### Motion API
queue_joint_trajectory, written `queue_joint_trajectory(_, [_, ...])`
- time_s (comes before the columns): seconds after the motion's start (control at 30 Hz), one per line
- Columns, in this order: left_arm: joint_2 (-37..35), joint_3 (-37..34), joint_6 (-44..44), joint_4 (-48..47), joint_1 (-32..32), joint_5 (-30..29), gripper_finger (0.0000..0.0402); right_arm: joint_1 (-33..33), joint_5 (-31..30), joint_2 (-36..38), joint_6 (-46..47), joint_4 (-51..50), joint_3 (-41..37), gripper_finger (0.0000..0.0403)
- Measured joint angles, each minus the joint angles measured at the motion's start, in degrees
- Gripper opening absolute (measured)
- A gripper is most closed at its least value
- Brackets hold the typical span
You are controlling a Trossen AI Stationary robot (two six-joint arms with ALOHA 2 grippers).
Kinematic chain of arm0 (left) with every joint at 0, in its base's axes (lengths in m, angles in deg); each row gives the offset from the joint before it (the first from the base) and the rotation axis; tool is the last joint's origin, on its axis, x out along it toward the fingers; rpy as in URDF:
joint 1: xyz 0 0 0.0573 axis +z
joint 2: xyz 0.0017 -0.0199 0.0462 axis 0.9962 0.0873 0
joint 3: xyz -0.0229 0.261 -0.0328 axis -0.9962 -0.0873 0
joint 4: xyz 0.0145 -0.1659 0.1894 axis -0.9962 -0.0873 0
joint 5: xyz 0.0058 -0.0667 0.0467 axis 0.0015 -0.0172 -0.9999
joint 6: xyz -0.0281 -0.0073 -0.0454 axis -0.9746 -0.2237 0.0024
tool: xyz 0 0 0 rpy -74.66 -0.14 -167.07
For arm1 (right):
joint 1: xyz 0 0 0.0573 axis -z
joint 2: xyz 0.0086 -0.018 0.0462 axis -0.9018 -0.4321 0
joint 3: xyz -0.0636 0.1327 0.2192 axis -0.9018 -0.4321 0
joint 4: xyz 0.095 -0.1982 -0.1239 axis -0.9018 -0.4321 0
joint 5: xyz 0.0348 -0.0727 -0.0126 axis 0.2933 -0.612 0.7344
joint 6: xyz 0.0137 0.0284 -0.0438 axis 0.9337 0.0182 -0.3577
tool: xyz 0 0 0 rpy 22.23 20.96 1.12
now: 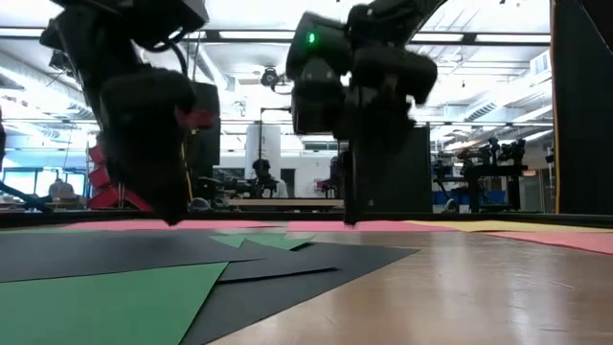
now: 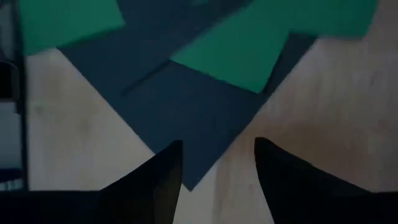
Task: Organize paper
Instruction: Move the green colored paper to the bottom center of the table
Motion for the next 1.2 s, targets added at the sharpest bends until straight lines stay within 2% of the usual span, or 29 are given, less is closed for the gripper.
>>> queue_joint_trajectory(0.2, [3.0,0.0,0.4,5.2,0.0,0.3,0.0156,-0.4,-0.8,0.7,2.9,1.7,0.0,0.0170])
queue_joint_trajectory(0.37, [3.2,0.0,1.6,5.1,0.0,0.3,0.0156,-2.3,0.8,1.5,10.8,12.7,-4.8,0.0171])
queue_joint_trajectory(0.63, [3.2,0.0,2.2,5.1,0.0,0.4,0.0156,-4.3,0.0,3.9,27.2,30.8,-14.7,0.0166])
queue_joint_trajectory(0.9, [3.2,0.0,3.3,5.1,0.0,0.3,0.0156,-5.3,-8.9,3.8,33.9,31.3,-15.5,0.0165])
queue_joint_trajectory(1.2, [3.2,0.0,3.6,6.4,0.0,-1.4,0.0156,-3.5,-11.0,3.3,37.9,30.9,-15.5,0.0162])
